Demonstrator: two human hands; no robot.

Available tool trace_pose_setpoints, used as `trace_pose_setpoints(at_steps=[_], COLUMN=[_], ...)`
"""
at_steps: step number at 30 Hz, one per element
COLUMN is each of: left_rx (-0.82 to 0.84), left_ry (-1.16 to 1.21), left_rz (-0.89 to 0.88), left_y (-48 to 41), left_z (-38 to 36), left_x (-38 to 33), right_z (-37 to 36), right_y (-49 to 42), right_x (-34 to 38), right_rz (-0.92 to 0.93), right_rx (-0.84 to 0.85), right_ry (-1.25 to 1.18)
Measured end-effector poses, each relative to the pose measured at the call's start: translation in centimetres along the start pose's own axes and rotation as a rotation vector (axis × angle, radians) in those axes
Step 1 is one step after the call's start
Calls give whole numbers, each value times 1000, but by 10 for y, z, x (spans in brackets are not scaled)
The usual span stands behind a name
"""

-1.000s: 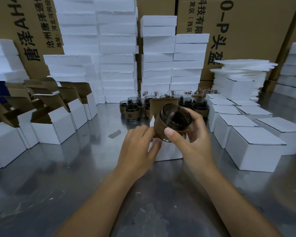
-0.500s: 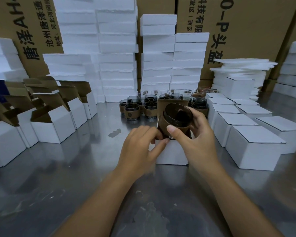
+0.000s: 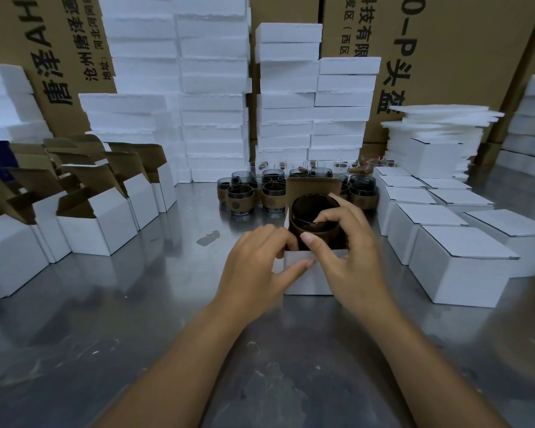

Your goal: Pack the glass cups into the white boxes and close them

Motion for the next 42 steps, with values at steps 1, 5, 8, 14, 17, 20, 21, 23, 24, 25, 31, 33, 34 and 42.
trace_pose_setpoints(at_steps=[1, 5, 8, 14, 17, 20, 21, 23, 24, 25, 31, 33, 34, 42], left_rx=[3, -1, -15, -15, -10, -5, -2, -17, -38, -60, 84, 146, 167, 180], left_ry=[5, 16, 34, 36, 22, 32, 61, 193, 287, 387, 795, 866, 891, 1035], left_rz=[1, 12, 37, 35, 31, 25, 36, 101, 150, 206, 543, 573, 589, 613], left_y=[0, 1, 1, 2, 1, 1, 2, 2, 1, 1, 2, 3, 3, 4], left_z=[0, 0, 0, 1, 0, -1, 0, 2, 3, 4, -19, -26, -28, -33], left_x=[0, 0, 2, 3, 4, 5, 5, 8, 11, 14, 38, 39, 39, 41], right_z=[0, -1, -4, -10, -11, -10, -8, -1, 3, 8, -3, -7, -8, -10], right_y=[0, 0, 1, 3, 4, 3, 2, 2, 1, 1, 1, 2, 2, -2], right_x=[0, -3, -7, -7, -6, -1, 1, 1, -1, -6, -44, -45, -45, -37], right_rz=[-7, -18, -48, -19, -8, 17, 9, -38, -71, -112, -535, -562, -558, -470], right_rx=[2, 7, 54, 153, 176, 146, 109, -17, -99, -181, -113, -62, -50, 51], right_ry=[16, 57, 60, 208, 312, 272, 207, 10, -107, -226, -567, -538, -530, -512])
Point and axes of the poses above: each hand's wrist, its own y-axis away from the middle knuckle, its own z-axis out of the back of the hand, x = y × z, the point moved 6 cm from there along -y, towards the middle knuckle, and after that the axes turned 10 degrees about x, right-handed, at the moved point
